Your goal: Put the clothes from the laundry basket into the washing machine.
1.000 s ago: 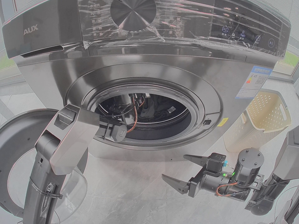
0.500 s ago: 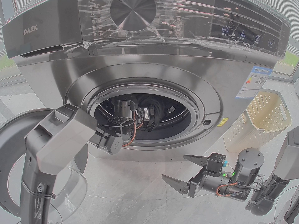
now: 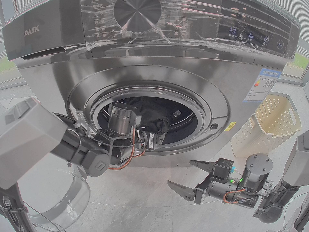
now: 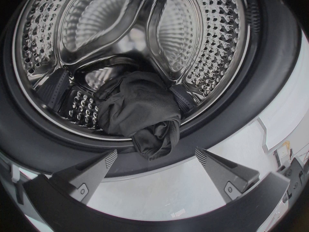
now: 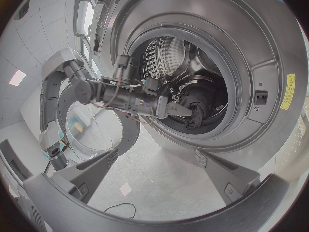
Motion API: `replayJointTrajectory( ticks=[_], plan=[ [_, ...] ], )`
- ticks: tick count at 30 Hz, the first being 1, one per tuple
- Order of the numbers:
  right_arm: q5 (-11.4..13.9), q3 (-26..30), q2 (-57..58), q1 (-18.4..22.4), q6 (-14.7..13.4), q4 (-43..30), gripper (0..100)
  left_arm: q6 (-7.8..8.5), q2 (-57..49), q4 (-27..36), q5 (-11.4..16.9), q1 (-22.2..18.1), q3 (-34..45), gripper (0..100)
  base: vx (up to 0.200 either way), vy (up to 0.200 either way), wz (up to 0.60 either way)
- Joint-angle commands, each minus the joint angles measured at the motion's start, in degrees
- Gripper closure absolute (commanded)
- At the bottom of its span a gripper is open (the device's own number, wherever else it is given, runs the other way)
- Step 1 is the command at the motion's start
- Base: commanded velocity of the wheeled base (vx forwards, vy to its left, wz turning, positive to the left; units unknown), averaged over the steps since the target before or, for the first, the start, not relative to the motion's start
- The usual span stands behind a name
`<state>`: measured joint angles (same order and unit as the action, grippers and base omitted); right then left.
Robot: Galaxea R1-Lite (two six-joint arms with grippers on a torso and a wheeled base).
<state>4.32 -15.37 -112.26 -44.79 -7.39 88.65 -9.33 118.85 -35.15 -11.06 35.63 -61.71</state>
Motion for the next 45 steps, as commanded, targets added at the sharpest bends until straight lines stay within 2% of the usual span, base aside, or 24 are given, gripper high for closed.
replayJointTrajectory(
  ticks=[1, 9, 14, 23, 24, 26, 35, 40, 45],
  plan=[
    [0.0, 0.0, -0.1, 0.0, 0.0, 0.0, 0, 0.1, -5.1, 0.1, 0.2, 1.5, 3.5, 0, 0.0, 0.0, 0.0],
    [0.0, -0.1, -0.1, 0.1, 0.0, 0.0, 0, -0.17, -4.3, -1.9, 1.8, 1.5, 0.3, 0, 0.0, 0.0, 0.0],
    [0.0, -0.1, 0.0, 0.1, 0.0, 0.0, 0, 0.1, 4.1, -5.5, 1.7, 0.6, -5.4, 0, 0.0, 0.0, 0.0],
    [0.1, -0.1, 0.1, 0.1, 0.0, 0.0, 0, 0.54, 14.7, -6.3, 1.4, -1.4, -14.4, 0, 0.0, 0.0, 0.0],
    [0.1, -0.1, 0.2, 0.1, 0.0, 0.0, 0, 0.89, 15.3, -6.3, 1.3, -1.8, -15.0, 100, 0.0, 0.0, 0.0],
    [0.1, -0.1, 0.3, 0.1, 0.0, 0.0, 0, 1.42, 16.2, -6.4, 1.3, -2.4, -15.9, 100, 0.0, 0.0, 0.0],
    [0.1, -0.4, 0.1, 0.1, 0.0, 0.0, 0, 0.98, 20.0, -9.5, 0.8, -3.9, -22.6, 100, 0.0, 0.0, 0.0],
    [0.1, -0.4, 0.0, 0.1, 0.0, 0.0, 0, 1.15, 26.5, -13.4, -2.5, -6.3, -34.7, 100, 0.0, 0.0, 0.0],
    [0.1, -0.4, 0.0, 0.0, 0.0, 0.0, 0, 0.8, 30.6, -13.1, -2.7, -8.7, -46.1, 100, 0.0, 0.0, 0.0]
  ],
)
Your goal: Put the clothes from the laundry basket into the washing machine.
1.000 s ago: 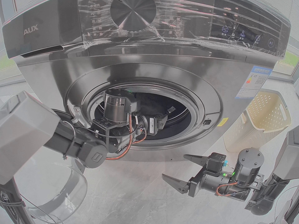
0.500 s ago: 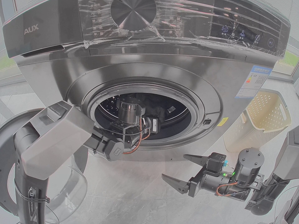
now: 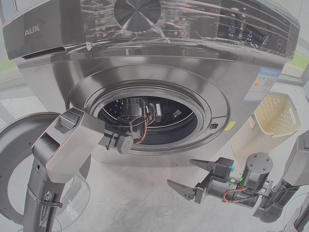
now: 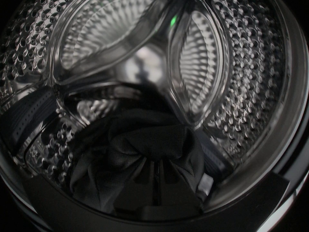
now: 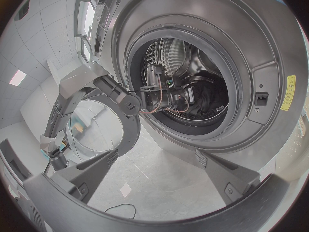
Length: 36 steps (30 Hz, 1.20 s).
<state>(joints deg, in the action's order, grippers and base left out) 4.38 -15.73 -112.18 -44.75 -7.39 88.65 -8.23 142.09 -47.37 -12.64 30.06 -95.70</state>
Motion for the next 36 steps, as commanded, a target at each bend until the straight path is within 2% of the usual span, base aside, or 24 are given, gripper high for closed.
replayJointTrajectory(
  ticks=[1, 4, 11, 12, 16, 23, 24, 26, 29, 32, 33, 34, 36],
  plan=[
    [0.0, 0.0, -0.1, -0.1, 0.0, 0.0, 0, -0.3, 7.3, -0.9, -1.1, -3.1, -12.1, 100, 0.0, 0.0, 0.0],
    [0.0, 0.0, -0.1, -0.1, 0.0, 0.0, 0, -0.38, 10.2, -0.9, -1.1, -3.8, -18.9, 100, 0.0, 0.0, 0.0],
    [0.0, 0.1, -0.1, -0.2, 0.0, 0.0, 0, -0.38, 11.6, -0.9, -1.1, -3.7, -18.9, 100, 0.0, 0.0, 0.0],
    [0.0, 0.1, -0.1, -0.2, 0.0, 0.0, 0, -0.38, 11.5, -0.6, -1.1, -3.6, -18.9, 0, 0.0, 0.0, 0.0],
    [0.0, 0.1, -0.1, -0.2, 0.0, 0.0, 0, -0.47, 8.7, -0.5, -1.2, -3.2, -15.8, 0, 0.0, 0.0, 0.0],
    [-0.1, 0.6, 0.0, -0.2, 0.0, 0.0, 0, 0.32, -8.1, -0.5, -1.1, 0.8, 10.4, 0, 0.0, 0.0, 0.0],
    [-0.1, 0.6, 0.0, -0.2, 0.0, 0.0, 0, 0.32, -8.1, -0.5, -1.1, 0.8, 10.4, 0, 0.0, 0.0, 0.0],
    [-0.2, 1.4, 0.4, -0.7, 0.0, 0.0, 0, 0.41, -15.7, -1.6, -0.8, 3.9, 22.1, 0, 0.0, 0.0, 0.0],
    [-0.2, 2.3, 1.2, -2.2, -0.1, -0.1, 0, 0.41, -22.0, -3.4, -0.8, 6.9, 31.1, 0, 0.0, 0.0, 0.0],
    [-0.2, 2.9, 1.8, -2.9, -0.1, -0.1, 0, 0.41, -24.6, -4.7, -0.8, 8.2, 34.8, 0, 0.0, 0.0, 0.0],
    [-0.2, 3.8, 2.4, -3.5, -0.2, 0.0, 0, 0.67, -28.0, -5.7, -0.8, 9.7, 40.0, 0, 0.0, 0.0, 0.0],
    [-0.2, 4.0, 2.7, -3.8, -0.2, -0.1, 0, 0.67, -28.7, -5.8, -0.8, 10.0, 41.2, 0, 0.0, 0.0, 0.0],
    [-0.2, 5.4, 4.3, -4.6, -0.2, -0.1, 0, 1.46, -33.5, -6.2, -0.2, 12.1, 48.9, 0, 0.0, 0.0, 0.0]
  ],
)
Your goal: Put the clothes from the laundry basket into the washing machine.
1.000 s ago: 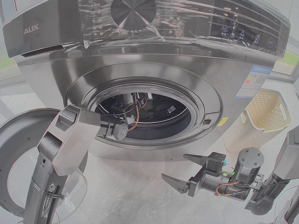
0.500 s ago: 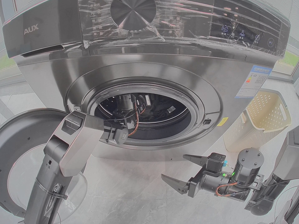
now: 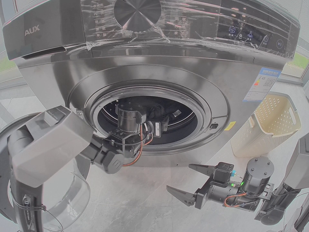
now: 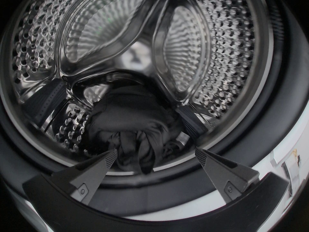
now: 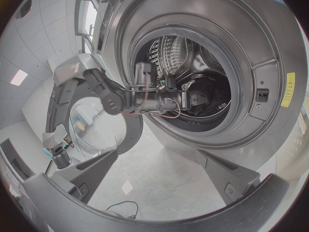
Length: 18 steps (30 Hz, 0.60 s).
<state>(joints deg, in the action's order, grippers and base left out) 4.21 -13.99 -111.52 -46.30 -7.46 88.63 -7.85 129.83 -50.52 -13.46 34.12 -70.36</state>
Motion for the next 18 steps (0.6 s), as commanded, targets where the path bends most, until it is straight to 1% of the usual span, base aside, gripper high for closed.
replayJointTrajectory(
  ticks=[1, 2, 5, 6, 8, 9, 10, 11, 12, 15, 16, 18],
  plan=[
    [-0.1, 3.8, 3.9, -3.3, -0.1, 0.0, 0, 1.17, -21.4, -3.1, 0.6, 8.2, 23.9, 0, 0.0, 0.0, 0.0],
    [-0.1, 4.8, 4.8, -3.9, -0.1, 0.0, 0, 1.43, -24.4, -4.0, 0.9, 9.6, 28.4, 0, 0.0, 0.0, 0.0],
    [-0.2, 7.3, 7.4, -4.9, -0.2, 0.0, 0, 1.35, -30.8, -5.0, 2.4, 13.0, 36.8, 0, 0.0, 0.0, 0.0],
    [-0.7, 8.4, 8.6, -5.3, -0.2, 0.0, 0, 1.26, -32.9, -5.2, 2.6, 14.1, 39.3, 0, 0.0, 0.0, 0.0],
    [-2.0, 9.8, 10.6, -5.8, -0.3, 0.0, 0, 1.26, -36.1, -5.2, 2.0, 15.6, 42.6, 0, 0.0, 0.0, 0.0],
    [-3.3, 10.9, 13.1, -6.3, -0.3, 0.0, 0, 1.26, -39.4, -5.1, 2.0, 16.4, 45.2, 0, 0.0, 0.0, 0.0],
    [-4.2, 11.4, 14.7, -6.6, -0.3, 0.0, 0, 1.35, -41.7, -5.1, 1.9, 16.7, 46.9, 0, 0.0, 0.0, 0.0],
    [-4.3, 11.4, 14.9, -6.6, -0.3, 0.0, 0, 1.35, -42.1, -5.1, 2.0, 16.7, 47.2, 0, 0.0, 0.0, 0.0],
    [-6.3, 11.9, 18.1, -6.5, -0.5, -0.1, 0, 1.52, -46.7, -5.1, 2.6, 16.4, 50.1, 0, 0.0, 0.0, 0.0],
    [-9.6, 12.6, 22.7, -5.2, -1.1, -0.9, 0, 1.79, -52.8, -4.3, 2.6, 15.7, 53.7, 0, 0.0, 0.0, 0.0],
    [-9.9, 12.8, 23.8, -4.7, -1.1, -1.2, 0, 1.87, -54.1, -4.3, 2.6, 15.5, 54.5, 0, 0.0, 0.0, 0.0],
    [-10.2, 14.0, 28.8, -0.8, -0.6, -3.3, 0, 3.72, -59.8, -4.2, 2.6, 13.4, 58.1, 0, 0.0, 0.0, 0.0]
  ],
)
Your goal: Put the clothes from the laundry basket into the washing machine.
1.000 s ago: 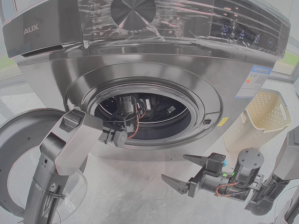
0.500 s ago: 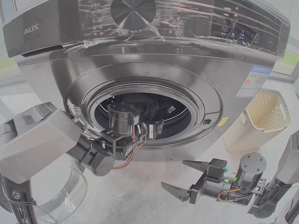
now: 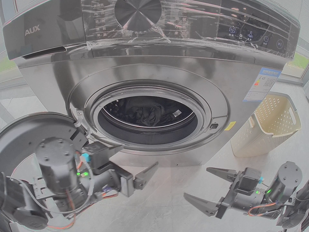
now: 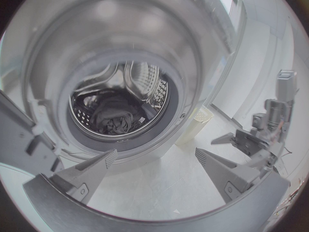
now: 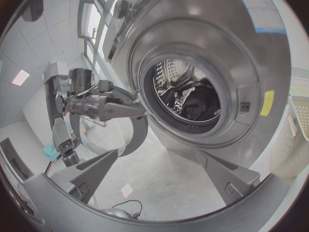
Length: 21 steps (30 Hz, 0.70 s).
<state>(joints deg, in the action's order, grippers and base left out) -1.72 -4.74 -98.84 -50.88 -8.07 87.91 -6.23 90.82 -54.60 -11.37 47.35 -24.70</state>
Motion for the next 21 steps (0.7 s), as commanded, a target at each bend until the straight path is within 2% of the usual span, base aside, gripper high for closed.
replayJointTrajectory(
  ticks=[1, 2, 3, 4, 5, 6, 8, 15, 17, 18, 20, 21],
  plan=[
    [-4.3, 4.7, 17.9, 5.1, 0.0, -3.3, 0, 3.07, -22.4, -0.2, 0.7, -1.1, 13.8, 0, 0.0, 0.0, 0.0],
    [-4.3, 4.7, 17.9, 5.1, 0.0, -3.3, 0, 3.07, -22.4, -0.2, 0.7, -1.1, 13.8, 0, 0.0, 0.0, 0.0],
    [-4.4, 4.7, 20.6, 7.3, 0.1, -4.4, 0, 4.56, -25.2, -0.2, 0.7, -3.3, 16.0, 0, 0.0, 0.0, 0.0],
    [-4.4, 4.7, 21.2, 7.9, 0.2, -4.7, 0, 4.65, -25.6, -0.2, 0.7, -3.6, 16.2, 0, 0.0, 0.0, 0.0],
    [-4.4, 4.7, 24.0, 11.7, 0.4, -6.1, 0, 5.17, -28.7, -0.1, 0.7, -4.8, 17.5, 0, -0.2, 0.0, 0.0],
    [-4.4, 4.7, 24.7, 12.8, 0.7, -6.7, 0, 5.17, -29.6, -0.1, 0.7, -5.2, 17.8, 0, -0.2, 0.0, 0.0],
    [-4.4, 4.7, 27.7, 17.7, 1.4, -10.0, 0, 5.35, -33.6, 0.1, 0.8, -7.4, 18.6, 0, -0.2, 0.0, 0.0],
    [-4.3, 4.7, 40.0, 23.5, 2.6, -26.5, 0, 5.61, -43.3, 5.3, 0.7, -13.0, 19.8, 0, -0.2, 0.0, 0.0],
    [-4.3, 4.7, 41.3, 25.0, 2.6, -28.2, 0, 5.7, -44.7, 6.3, 0.8, -13.6, 19.8, 0, -0.2, 0.0, 0.0],
    [-4.2, 4.7, 43.6, 27.9, 3.2, -31.0, 0, 5.97, -48.3, 9.0, 0.9, -15.4, 19.9, 0, -0.2, 0.0, 0.0],
    [-4.1, 4.7, 44.5, 28.7, 3.6, -31.7, 0, 5.88, -51.6, 11.9, 1.7, -17.0, 20.1, 0, -0.2, 0.0, 0.0],
    [-4.3, 4.7, 46.9, 31.2, 4.1, -33.9, 0, 5.88, -53.4, 13.6, 2.5, -17.9, 20.1, 0, -0.2, 0.0, 0.0]
  ],
)
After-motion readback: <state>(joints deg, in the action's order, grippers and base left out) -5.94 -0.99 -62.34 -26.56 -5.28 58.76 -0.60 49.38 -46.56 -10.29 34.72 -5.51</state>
